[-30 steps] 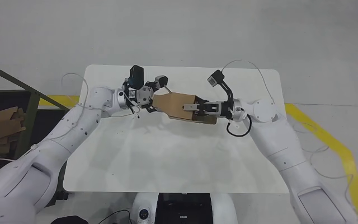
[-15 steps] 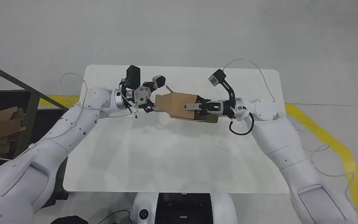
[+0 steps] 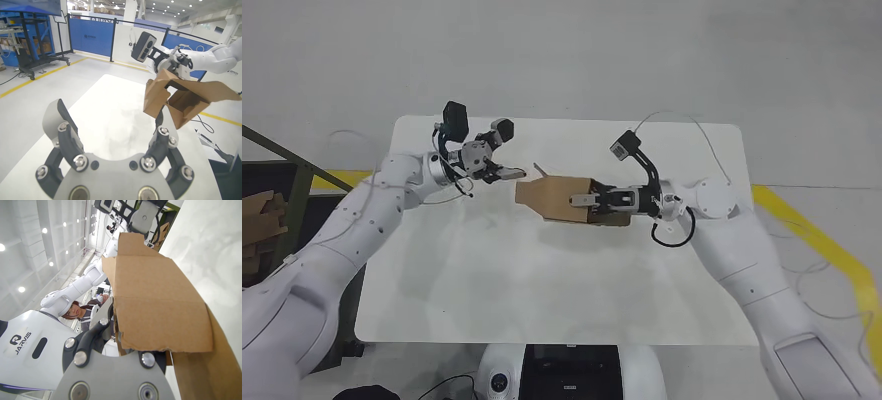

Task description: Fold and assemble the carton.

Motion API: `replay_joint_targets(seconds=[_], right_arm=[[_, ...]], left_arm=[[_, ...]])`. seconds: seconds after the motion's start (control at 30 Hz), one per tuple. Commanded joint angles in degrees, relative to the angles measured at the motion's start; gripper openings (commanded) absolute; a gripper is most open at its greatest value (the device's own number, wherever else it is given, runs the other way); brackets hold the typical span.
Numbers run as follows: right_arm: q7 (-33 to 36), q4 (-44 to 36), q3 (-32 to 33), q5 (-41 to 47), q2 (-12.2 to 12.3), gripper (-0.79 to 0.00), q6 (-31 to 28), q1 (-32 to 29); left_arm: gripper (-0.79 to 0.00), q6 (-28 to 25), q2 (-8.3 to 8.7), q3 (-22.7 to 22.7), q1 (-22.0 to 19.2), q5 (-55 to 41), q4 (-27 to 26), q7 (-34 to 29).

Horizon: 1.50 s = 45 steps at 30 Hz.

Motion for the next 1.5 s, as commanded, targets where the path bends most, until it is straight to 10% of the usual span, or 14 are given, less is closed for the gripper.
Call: replay_joint_targets(seconds=[0.0, 0.47, 1.47], right_arm=[[0.3, -0.3, -0.5, 0.0, -0.1, -0.785, 0.2, 0.0], [-0.1, 0.9, -4.1, 1.1, -1.6, -0.785, 0.0, 1.5], [-2.3, 1.3, 0.3, 1.4, -0.9, -0.785, -1.5, 0.6]], left_arm=[[0.000, 0.0, -0.45, -0.1, -0.3, -1.8, 1.0, -1.9], [0.000, 0.0, -3.56, 0.2, -1.6, -6.4, 0.4, -9.3], [0.000, 0.0, 0.84, 3.6, -1.1, -4.9, -7.6, -6.2]])
